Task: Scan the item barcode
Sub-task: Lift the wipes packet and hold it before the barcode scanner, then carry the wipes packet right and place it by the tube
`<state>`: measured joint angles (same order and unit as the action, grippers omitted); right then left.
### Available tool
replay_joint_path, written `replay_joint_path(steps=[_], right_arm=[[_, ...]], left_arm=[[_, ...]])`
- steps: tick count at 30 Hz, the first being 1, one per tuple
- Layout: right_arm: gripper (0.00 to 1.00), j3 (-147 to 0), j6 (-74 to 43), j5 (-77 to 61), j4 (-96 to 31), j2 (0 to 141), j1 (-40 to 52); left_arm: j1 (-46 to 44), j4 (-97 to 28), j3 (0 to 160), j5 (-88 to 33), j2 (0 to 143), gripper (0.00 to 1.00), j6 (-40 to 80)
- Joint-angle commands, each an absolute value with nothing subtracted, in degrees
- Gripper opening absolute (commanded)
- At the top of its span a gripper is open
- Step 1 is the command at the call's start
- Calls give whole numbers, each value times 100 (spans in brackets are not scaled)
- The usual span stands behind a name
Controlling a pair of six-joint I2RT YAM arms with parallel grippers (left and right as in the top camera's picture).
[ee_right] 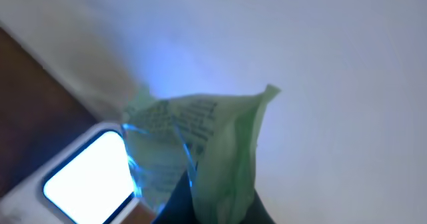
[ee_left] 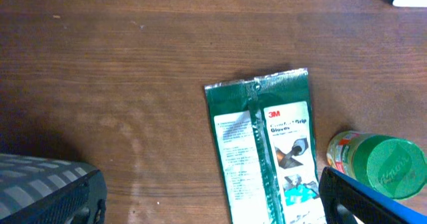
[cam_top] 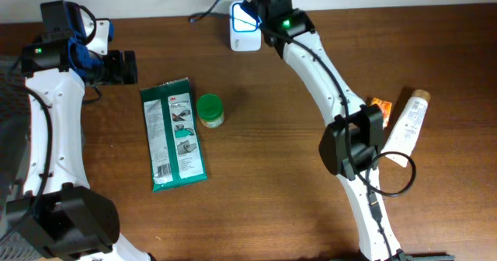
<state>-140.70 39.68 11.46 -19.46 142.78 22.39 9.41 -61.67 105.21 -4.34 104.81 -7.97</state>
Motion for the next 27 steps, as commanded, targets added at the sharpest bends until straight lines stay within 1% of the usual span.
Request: replay_joint_path(steps=[1, 2, 5, 12, 14, 15, 19, 21, 23, 24, 25, 26, 27], right_arm=[[4, -13043, 5704, 1299, -491, 14193, 2261], [4, -12613, 6215, 1422, 10, 14193, 2281], [4, -12352, 6278, 1616, 497, 14193, 2287], [4, -12352, 6274, 1616, 539, 14169, 2324], [4, -12355, 5986, 1614, 471, 13965, 2324], [4, -12355, 5649, 1597, 381, 13847, 2324], [4, -12355, 3503, 1369, -757, 12700, 2281], [4, -12355, 2167, 1330, -1627, 12042, 2279], [4, -12355, 1297, 961, -2801, 11404, 2274], [4, -12355, 1236, 604, -3470, 11098, 2274], [4, -12355, 860, 421, -4211, 10807, 2274], [4, -12355, 521, 423, -4764, 10643, 2274], [4, -12355, 23, 419, -5669, 10477, 2244]], left_arm=[[956, -6180, 10547, -495, 10521, 99, -888], [954, -6180, 10547, -495, 10521, 99, -888], [956, -6180, 10547, -495, 10521, 99, -888], [956, -6180, 10547, -495, 10521, 99, -888], [956, -6180, 10547, -495, 10521, 99, -888], [956, -6180, 10547, -495, 10521, 99, -888], [956, -6180, 10547, -495, 10521, 99, -888], [956, -6180, 10547, -495, 10521, 99, -888], [956, -6180, 10547, -495, 10521, 99, -888], [956, -6180, 10547, -495, 10521, 99, -888], [956, -6180, 10547, -495, 10521, 99, -888], [956, -6180, 10547, -495, 10521, 99, -891], [954, -6180, 10547, -495, 10521, 99, -888]])
